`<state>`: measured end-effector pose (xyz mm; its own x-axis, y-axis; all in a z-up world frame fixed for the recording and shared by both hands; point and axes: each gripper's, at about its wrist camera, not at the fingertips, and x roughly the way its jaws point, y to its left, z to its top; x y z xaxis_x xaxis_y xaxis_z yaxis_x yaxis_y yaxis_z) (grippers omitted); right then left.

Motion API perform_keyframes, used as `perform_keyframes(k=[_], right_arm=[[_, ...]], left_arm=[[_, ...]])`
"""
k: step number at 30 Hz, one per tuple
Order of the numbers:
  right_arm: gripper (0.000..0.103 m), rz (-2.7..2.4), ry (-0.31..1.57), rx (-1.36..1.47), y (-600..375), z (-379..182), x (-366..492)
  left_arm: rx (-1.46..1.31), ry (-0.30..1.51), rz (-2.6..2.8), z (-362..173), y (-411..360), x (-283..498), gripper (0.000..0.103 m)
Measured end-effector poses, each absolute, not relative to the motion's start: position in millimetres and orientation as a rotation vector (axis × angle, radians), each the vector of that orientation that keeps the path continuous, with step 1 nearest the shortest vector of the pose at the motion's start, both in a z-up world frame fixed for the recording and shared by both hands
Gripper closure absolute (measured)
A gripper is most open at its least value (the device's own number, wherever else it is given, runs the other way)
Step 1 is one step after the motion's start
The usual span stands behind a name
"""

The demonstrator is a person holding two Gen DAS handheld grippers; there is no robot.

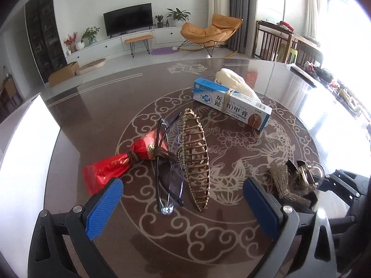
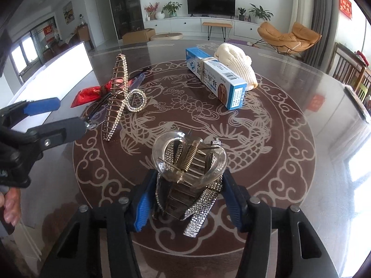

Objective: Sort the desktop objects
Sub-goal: 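Grasp the gold spiral hair clip with the left gripper while the right holds the bow clip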

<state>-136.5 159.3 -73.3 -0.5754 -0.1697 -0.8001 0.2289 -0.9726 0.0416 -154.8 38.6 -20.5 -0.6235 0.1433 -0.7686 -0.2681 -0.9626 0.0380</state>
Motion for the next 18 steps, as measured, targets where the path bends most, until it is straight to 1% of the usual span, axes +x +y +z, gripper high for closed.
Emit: perform_keyframes(k=[3,4,5,6,7,8,13,16,18], right_arm=[[0.048,-2.596,0.122,1.311,174,-69,-120],[0.048,-2.599,0.141,1.306,178,-68,-114],[0.048,-2.605,0.155,1.302,183,-67,-108],[0.048,-2.610,0.160,1.300,189,-66,-103],[0.048,-2.612,0.159,1.300,193,-66,-98],[0.048,-2.614,0.157,1.298,197,-64,-94],[0.048,-2.615,0.169,1.261,211,-58,-69],[0.048,-2.581,0.140,1.256,213,-56,-56],[0.048,-2.562,0.140,1.264,210,-58,-50]], left_arm=[[-1.251,0.241,2.628,-27,58,-181,0.000],[-1.245,0.242,2.623,-29,63,-185,0.009],[-1.242,0.245,2.615,-30,67,-187,0.039],[-1.255,0.256,2.609,-32,69,-188,0.055],[-1.253,0.265,2.622,-32,69,-186,0.074],[-1.226,0.223,2.608,-32,64,-180,0.077],[-1.170,0.086,2.524,-23,29,-122,0.077],[-1.195,0.090,2.478,-24,11,-76,0.076],[-1.206,0.111,2.467,-30,0,-52,0.073]])
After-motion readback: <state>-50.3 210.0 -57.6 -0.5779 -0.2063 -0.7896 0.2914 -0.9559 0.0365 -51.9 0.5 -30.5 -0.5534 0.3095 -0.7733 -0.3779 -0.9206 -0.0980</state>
